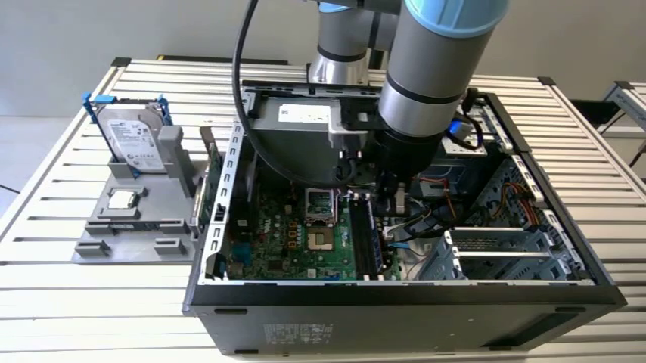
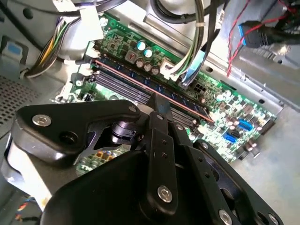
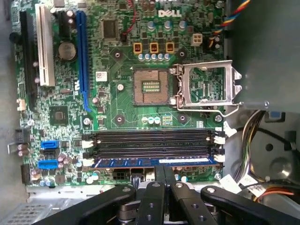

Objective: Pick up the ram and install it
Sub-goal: 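Press down the ram until it locks into place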

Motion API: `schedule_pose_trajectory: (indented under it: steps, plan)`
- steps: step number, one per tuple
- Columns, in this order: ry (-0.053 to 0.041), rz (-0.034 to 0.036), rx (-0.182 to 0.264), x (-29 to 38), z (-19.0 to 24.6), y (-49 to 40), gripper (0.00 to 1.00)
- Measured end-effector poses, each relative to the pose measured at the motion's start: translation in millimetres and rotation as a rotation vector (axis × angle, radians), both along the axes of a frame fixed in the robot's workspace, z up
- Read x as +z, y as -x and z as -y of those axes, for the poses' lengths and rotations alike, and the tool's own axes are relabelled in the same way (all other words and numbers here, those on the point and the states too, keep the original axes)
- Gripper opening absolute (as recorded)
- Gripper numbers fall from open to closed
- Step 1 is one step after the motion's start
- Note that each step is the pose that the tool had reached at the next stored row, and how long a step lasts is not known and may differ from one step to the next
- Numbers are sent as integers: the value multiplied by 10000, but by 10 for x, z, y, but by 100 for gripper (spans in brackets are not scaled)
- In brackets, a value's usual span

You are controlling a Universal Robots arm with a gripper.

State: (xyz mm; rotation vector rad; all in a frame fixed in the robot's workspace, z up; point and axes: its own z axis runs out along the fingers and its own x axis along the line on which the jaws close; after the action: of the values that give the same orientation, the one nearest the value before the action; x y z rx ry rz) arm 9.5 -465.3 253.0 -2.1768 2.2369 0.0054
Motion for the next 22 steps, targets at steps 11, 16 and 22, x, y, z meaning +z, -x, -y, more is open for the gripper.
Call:
schedule_pose_trajectory:
  steps: [11, 16, 22]
  plan:
    - [-1, -9, 172, -15, 0, -10, 0]
    - [5, -14, 35, -80, -1, -14, 0]
    - [5, -14, 14, -161, -2, -15, 0]
